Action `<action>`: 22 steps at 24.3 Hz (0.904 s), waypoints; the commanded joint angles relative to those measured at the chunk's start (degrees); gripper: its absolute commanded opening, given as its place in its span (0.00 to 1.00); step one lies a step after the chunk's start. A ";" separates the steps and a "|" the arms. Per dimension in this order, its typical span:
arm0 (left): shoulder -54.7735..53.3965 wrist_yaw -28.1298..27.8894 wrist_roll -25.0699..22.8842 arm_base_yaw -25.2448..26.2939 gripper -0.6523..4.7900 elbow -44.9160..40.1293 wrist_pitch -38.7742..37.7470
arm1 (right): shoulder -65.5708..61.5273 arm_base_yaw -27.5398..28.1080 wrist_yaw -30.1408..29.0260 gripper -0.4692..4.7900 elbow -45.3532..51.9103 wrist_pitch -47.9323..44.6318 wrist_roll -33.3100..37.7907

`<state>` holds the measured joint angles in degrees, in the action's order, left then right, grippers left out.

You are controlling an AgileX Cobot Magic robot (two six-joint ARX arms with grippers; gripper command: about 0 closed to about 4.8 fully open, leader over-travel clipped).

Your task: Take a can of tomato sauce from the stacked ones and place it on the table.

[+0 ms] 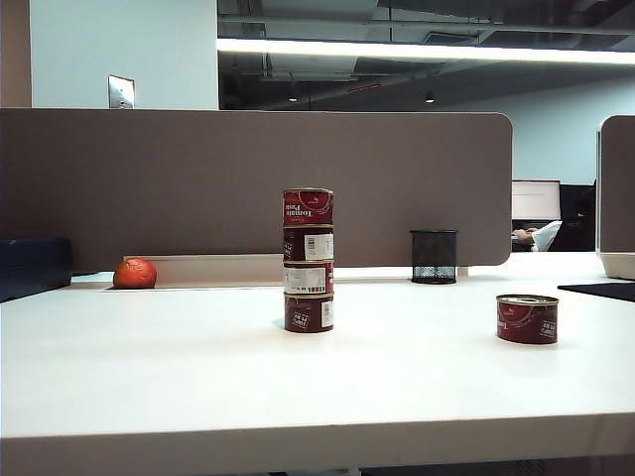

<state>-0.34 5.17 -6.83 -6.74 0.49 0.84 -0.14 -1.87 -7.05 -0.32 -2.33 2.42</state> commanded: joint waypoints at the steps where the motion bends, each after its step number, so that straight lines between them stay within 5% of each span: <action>1: -0.02 0.20 0.00 0.04 0.11 0.13 0.42 | 0.04 -0.07 0.94 0.07 -0.02 -1.31 -0.57; 22: -0.02 0.20 -0.02 0.04 0.11 0.13 0.44 | 0.04 0.00 0.79 0.08 -0.02 -0.44 -0.57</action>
<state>-0.34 5.15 -6.81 -6.74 0.49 0.84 -0.14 -1.83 -6.44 -0.30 -2.07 2.00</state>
